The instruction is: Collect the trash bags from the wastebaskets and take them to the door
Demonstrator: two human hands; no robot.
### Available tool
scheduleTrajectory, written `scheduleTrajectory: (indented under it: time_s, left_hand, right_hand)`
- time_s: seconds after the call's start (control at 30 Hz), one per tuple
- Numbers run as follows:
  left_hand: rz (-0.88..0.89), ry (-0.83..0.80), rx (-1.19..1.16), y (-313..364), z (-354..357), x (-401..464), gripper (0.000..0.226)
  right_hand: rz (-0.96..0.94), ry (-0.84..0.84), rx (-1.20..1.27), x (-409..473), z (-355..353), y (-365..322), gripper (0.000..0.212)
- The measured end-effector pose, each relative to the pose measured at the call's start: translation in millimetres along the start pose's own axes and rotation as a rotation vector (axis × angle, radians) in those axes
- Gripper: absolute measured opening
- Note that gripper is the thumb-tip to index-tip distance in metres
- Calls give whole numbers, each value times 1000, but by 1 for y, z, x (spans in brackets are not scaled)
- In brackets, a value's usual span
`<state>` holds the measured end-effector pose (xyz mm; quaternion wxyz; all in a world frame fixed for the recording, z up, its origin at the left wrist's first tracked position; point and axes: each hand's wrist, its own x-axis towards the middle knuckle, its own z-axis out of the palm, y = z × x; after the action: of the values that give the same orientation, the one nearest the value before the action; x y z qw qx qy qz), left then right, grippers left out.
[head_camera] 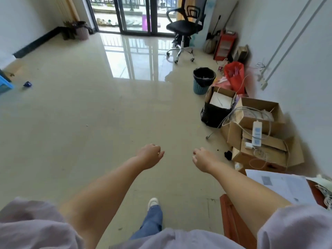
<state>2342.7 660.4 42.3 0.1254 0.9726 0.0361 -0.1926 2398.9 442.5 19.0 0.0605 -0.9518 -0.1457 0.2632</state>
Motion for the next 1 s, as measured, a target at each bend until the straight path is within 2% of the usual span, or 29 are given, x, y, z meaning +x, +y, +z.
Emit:
scheduleTrajectory:
  time_s: [0.23, 0.47, 0.73, 1.0]
  left_hand:
    - [35, -45, 36, -42, -101, 175, 43]
    - [92, -31, 71, -42, -172, 359, 43]
    - [55, 1, 32, -39, -270, 550, 43]
    - [111, -33, 11, -50, -330, 725, 42]
  right_hand:
    - [78, 17, 94, 154, -96, -16, 38]
    - [115, 40, 103, 312, -187, 7, 35]
    - [84, 19, 33, 489, -325, 35, 31]
    - [137, 15, 96, 644, -400, 49, 35]
